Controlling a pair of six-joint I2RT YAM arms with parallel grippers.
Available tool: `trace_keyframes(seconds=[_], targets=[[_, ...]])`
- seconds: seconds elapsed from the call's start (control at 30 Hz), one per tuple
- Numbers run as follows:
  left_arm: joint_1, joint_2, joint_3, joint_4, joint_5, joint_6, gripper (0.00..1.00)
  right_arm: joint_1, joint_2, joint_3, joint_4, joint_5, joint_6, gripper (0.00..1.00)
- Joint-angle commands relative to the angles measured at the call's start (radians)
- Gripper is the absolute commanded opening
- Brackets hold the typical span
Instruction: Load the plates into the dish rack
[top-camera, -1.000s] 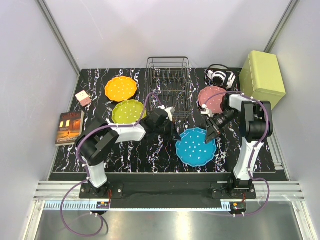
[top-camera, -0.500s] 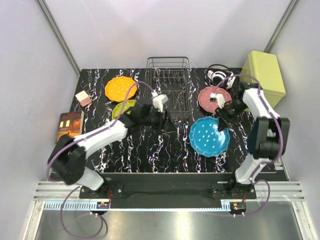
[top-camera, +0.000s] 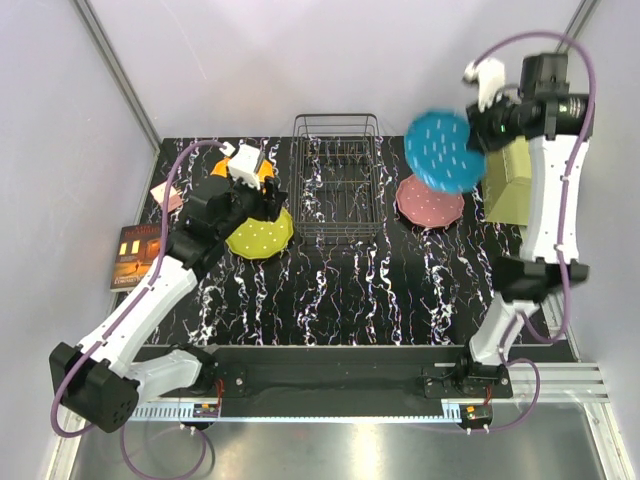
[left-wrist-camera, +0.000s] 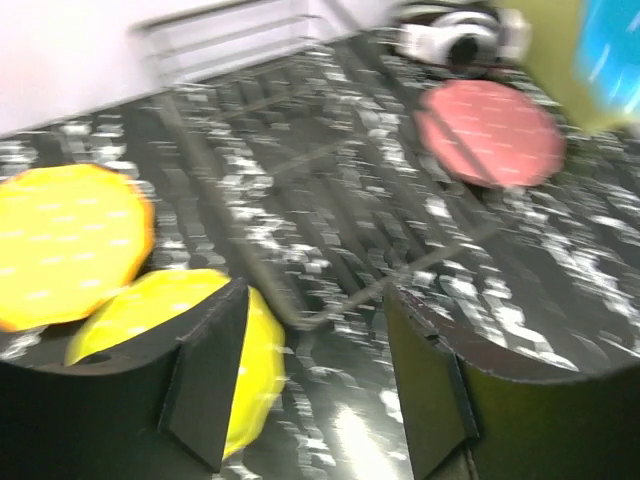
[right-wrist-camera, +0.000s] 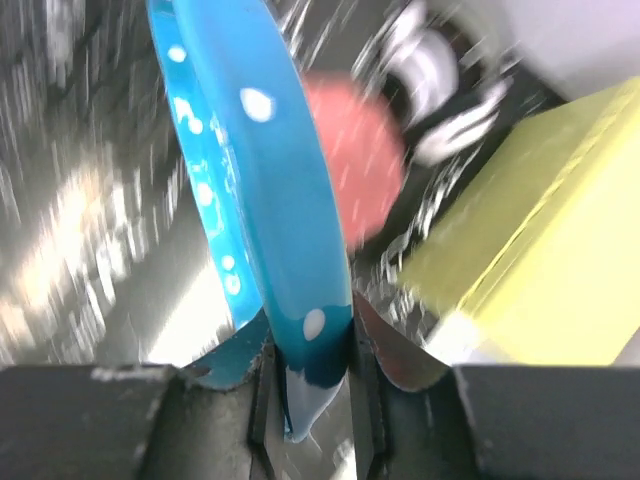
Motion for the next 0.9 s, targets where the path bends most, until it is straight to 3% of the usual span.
trace_keyframes(seconds=[0.0,0.03,0.07,0.17,0.2,0.33,0.53,0.73,0.87], targets=[[0.006,-0.025,-0.041,0.106,-0.21,0.06,0.61,0.004,0.214,0.425,-0.039,0.015,0.589,0.0],[0.009,-0.031,-0.049,0.106,-0.214,0.044,0.61,0.018,0.237,0.453,-0.002,0.046,0.656,0.0],[0.02,-0.033,-0.06,0.106,-0.218,0.026,0.61,0.073,0.251,0.454,0.083,0.18,0.762,0.0],[0.054,-0.034,-0.073,0.086,-0.23,-0.064,0.61,0.243,0.215,0.292,0.27,0.52,0.808,0.0],[0.061,-0.03,-0.078,0.077,-0.228,-0.095,0.61,0.274,0.201,0.179,0.32,0.569,0.808,0.0],[0.097,-0.013,-0.089,0.074,-0.231,-0.118,0.6,0.397,0.175,0.0,0.519,0.73,0.837,0.0],[0.14,0.001,-0.104,0.081,-0.221,-0.143,0.6,0.483,0.307,0.122,0.564,0.913,0.911,0.0],[0.143,-0.025,-0.146,0.069,-0.204,-0.157,0.6,0.529,0.382,0.174,0.667,1.135,0.888,0.0],[0.144,-0.042,-0.169,0.069,-0.195,-0.169,0.6,0.561,0.452,0.22,0.726,1.184,0.844,0.0]])
